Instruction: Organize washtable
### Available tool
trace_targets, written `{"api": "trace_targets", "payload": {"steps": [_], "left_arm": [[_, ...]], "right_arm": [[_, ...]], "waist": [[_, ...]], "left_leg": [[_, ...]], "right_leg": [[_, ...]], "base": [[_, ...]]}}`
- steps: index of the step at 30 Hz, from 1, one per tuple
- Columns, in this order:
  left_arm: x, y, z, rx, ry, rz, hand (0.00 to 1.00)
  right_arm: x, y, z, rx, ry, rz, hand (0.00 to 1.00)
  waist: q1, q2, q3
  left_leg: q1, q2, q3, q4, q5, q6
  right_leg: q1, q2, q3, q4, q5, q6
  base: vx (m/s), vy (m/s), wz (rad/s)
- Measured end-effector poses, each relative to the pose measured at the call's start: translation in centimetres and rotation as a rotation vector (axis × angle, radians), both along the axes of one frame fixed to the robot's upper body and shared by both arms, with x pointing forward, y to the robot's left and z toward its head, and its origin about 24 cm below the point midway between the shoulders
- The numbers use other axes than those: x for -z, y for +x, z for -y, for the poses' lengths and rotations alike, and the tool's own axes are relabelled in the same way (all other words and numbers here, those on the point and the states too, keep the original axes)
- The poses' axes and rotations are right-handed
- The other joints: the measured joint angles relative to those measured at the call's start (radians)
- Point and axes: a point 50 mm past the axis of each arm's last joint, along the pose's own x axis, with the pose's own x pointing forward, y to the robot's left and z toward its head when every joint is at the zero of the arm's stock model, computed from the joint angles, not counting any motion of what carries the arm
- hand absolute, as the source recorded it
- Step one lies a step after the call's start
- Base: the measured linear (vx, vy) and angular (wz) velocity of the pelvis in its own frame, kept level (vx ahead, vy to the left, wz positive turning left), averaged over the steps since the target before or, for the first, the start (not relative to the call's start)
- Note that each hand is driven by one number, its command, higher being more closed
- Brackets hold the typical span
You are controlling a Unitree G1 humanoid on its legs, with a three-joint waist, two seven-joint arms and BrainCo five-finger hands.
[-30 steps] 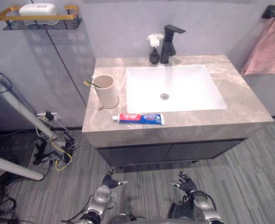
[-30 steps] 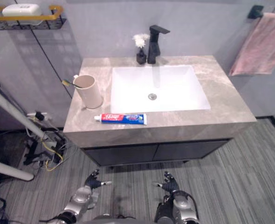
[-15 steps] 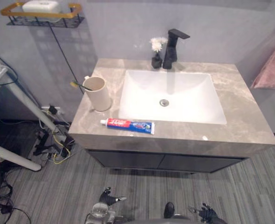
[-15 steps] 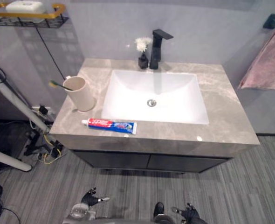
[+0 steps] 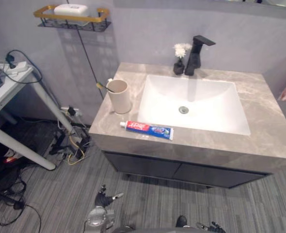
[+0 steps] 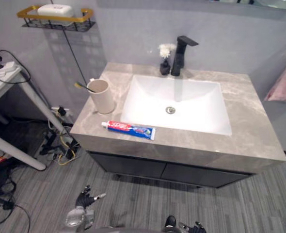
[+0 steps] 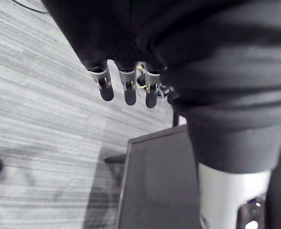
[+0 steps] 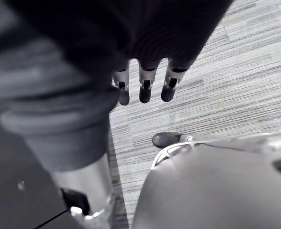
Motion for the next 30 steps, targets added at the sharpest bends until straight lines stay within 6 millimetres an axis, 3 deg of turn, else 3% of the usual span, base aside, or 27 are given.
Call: {"api": "trace_targets", "payload": {"steps": [4, 6, 9, 14, 16, 21, 23, 26, 30], "left_arm": [[-0.7, -0.4, -1.6, -0.081, 0.026, 0.041, 0.0], [-0.7, -0.5, -1.5, -0.094, 0.03, 0.042, 0.0], [-2.3, 0.4, -1.4, -0.097, 0.041, 0.131, 0.0], [-8.2, 2.7, -2.8, -0.128, 0.197, 0.395, 0.0], [-12.5, 3.9, -3.0, -0.146, 0.299, 0.585, 0.0], [-18.1, 4.3, -2.6, -0.166, 0.439, 0.824, 0.0], [-21.5, 3.8, -2.0, -0.179, 0.547, 0.974, 0.0], [-23.9, 3.1, -1.7, -0.187, 0.653, 1.083, 0.0], [-25.7, 2.8, -0.7, -0.163, 0.73, 1.186, 0.0]], "right_arm": [[-0.3, 0.7, 0.2, 0.004, -0.011, 0.042, 0.0], [-0.4, 1.0, 0.1, 0.046, 0.002, 0.07, 0.0], [-0.6, 1.5, -0.5, 0.084, 0.026, 0.116, 0.0], [-0.5, 0.6, -0.9, 0.109, 0.036, 0.115, 0.0], [-0.3, -0.5, -0.8, 0.123, 0.033, 0.09, 0.0], [-0.2, -1.2, -1.2, 0.139, 0.047, 0.074, 0.0], [-0.1, -1.4, -1.3, 0.141, 0.05, 0.062, 0.0], [0.0, -1.6, -1.2, 0.142, 0.046, 0.056, 0.0], [0.0, -1.8, -0.9, 0.145, 0.04, 0.048, 0.0]], "waist": [[0.007, 0.009, -0.007], [0.001, 0.011, -0.007], [0.002, 0.003, -0.008], [0.011, -0.009, -0.017], [0.023, -0.014, -0.022], [0.023, -0.014, -0.029], [0.024, -0.015, -0.043], [0.025, -0.011, -0.06], [0.025, -0.001, -0.072]], "left_leg": [[-0.004, -0.005, -0.017, 0.001, 0.001, 0.001], [-0.005, -0.013, -0.028, 0.0, 0.003, 0.005], [-0.005, -0.017, -0.03, -0.006, 0.009, 0.013], [-0.01, -0.016, -0.011, -0.007, 0.009, 0.013], [-0.011, -0.012, -0.007, -0.006, 0.009, 0.013], [-0.015, -0.009, -0.003, 0.004, 0.009, 0.012], [-0.023, -0.009, -0.004, 0.011, 0.008, 0.012], [-0.024, -0.009, -0.005, 0.012, 0.008, 0.012], [-0.026, -0.01, -0.007, 0.011, 0.008, 0.012]], "right_leg": [[0.011, -0.007, -0.03, 0.0, 0.0, 0.0], [0.025, -0.014, -0.047, 0.0, 0.0, 0.0], [0.03, -0.026, -0.06, -0.001, 0.0, 0.0], [0.022, -0.031, -0.054, 0.0, 0.0, 0.0], [0.021, -0.033, -0.052, 0.0, 0.0, 0.0], [0.021, -0.033, -0.054, 0.001, 0.0, 0.001], [0.02, -0.033, -0.06, 0.0, 0.0, 0.001], [0.019, -0.033, -0.061, 0.0, 0.0, 0.001], [0.02, -0.031, -0.06, 0.0, 0.0, 0.001]], "base": [[0.02, 0.038, 0.17], [-0.02, 0.041, 0.24], [-0.06, 0.03, 0.11], [-0.06, 0.012, -0.07], [0.0, 0.0, 0.0], [0.0, 0.001, 0.01], [-0.02, 0.005, 0.07], [-0.01, 0.002, 0.02], [-0.02, -0.005, 0.0]]}}
